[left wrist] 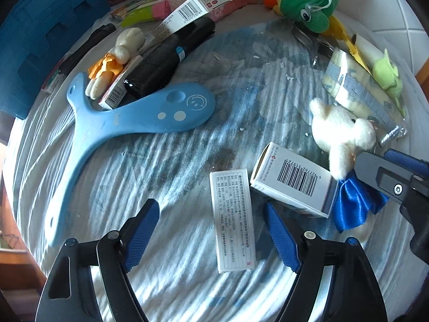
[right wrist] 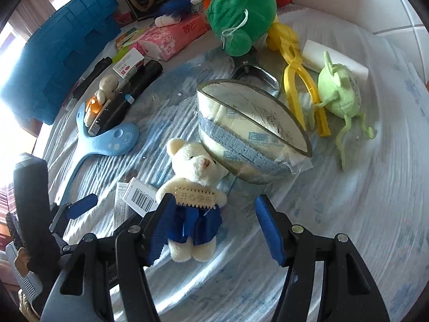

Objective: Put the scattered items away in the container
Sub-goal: 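Grasp the white medicine box with the left tool while the right tool grasps the white bear plush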

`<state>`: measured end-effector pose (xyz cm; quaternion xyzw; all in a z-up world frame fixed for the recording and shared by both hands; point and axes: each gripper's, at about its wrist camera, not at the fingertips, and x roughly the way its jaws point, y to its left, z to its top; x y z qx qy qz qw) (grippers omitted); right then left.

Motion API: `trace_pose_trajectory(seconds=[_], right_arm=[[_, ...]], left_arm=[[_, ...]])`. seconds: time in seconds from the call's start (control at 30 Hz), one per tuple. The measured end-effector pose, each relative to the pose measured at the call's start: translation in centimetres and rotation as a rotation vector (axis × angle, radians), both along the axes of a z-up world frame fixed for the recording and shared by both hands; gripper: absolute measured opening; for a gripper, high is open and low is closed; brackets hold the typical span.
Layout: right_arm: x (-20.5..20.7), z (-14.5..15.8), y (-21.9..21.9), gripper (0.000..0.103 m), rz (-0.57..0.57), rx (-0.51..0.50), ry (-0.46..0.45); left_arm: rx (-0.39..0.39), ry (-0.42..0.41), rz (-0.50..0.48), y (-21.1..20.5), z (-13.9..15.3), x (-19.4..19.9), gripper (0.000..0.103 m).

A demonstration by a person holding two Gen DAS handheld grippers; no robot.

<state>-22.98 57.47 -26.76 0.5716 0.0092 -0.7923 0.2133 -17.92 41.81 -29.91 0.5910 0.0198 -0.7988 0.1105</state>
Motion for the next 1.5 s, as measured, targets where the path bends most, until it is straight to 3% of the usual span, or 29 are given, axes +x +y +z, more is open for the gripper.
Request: trace_pose_trajectory(seconds=[0.23,0.3,0.47,0.57,0.67,0.73,0.87,0.93,0.97,1.03,1.07,1.1,1.17,1.5], right_arm=[[-1.8,-1.3,-1.7,0.063,0.005,-0.049,-0.043],[-2.1,-1.4,-2.3,0.063,0.008,-0.035,-0.044],[-2.8,-2.1,-3.6,0.061,0.011,0.069,-0.040],[-2.7,-2.8,-3.8,0.060,0.012,0.120,-0.041],[-2.8,-2.7,-3.4,0.060,-0.003,0.117,-0.056],[-2.8,-2.3,-3.4,0.060,-0.005,0.121,-0.047],[-2.3,-1.9,-3.3,0.084,-0.014,0.145,-0.036],[-2.0,-1.9,-3.2,0.085,-0.016,0.150,-0.039],[-1.9,-2.1,-3.2,0.085,-0.014,0.152,-0.042],[-1.7,-2.6,-3.3,0.085,-0.002,0.158,-0.046],[-1.5,-2.9,-3.5,0.083,0.005,0.162,-0.044],[-1.3,-3.0,-3.6,0.067,0.011,0.162,-0.037],[-0.9,-3.1,-4.0,0.056,0.024,0.176,-0.019],[1.3,0.9,-1.8,0.053,0.015,0.135,0.059]], left_arm=[[-0.002,0.017,-0.049,-0.4,-0.3,-1.8,0.072],[0.013,0.020,-0.081,-0.5,-0.3,-2.0,0.058],[0.045,0.024,-0.151,-0.7,-0.2,-2.4,0.039],[0.046,0.017,-0.160,-0.8,-0.2,-3.1,0.039],[0.042,0.013,-0.153,-1.1,-0.2,-3.2,0.052],[0.041,0.011,-0.144,-1.5,-0.3,-3.1,0.053],[0.055,0.003,-0.120,-2.2,-0.2,-2.6,0.053],[0.069,0.002,-0.116,-2.1,-0.3,-2.2,0.053],[0.071,0.003,-0.114,-2.1,-0.3,-2.0,0.051],[0.070,0.003,-0.119,-1.7,-0.2,-1.6,0.034],[0.069,0.004,-0.123,-1.5,-0.2,-1.4,0.028],[0.068,0.004,-0.126,-1.3,-0.1,-1.2,0.027],[0.067,0.004,-0.127,-1.1,0.0,-0.8,0.025],[0.034,0.087,-0.098,-0.3,2.8,1.5,0.025]])
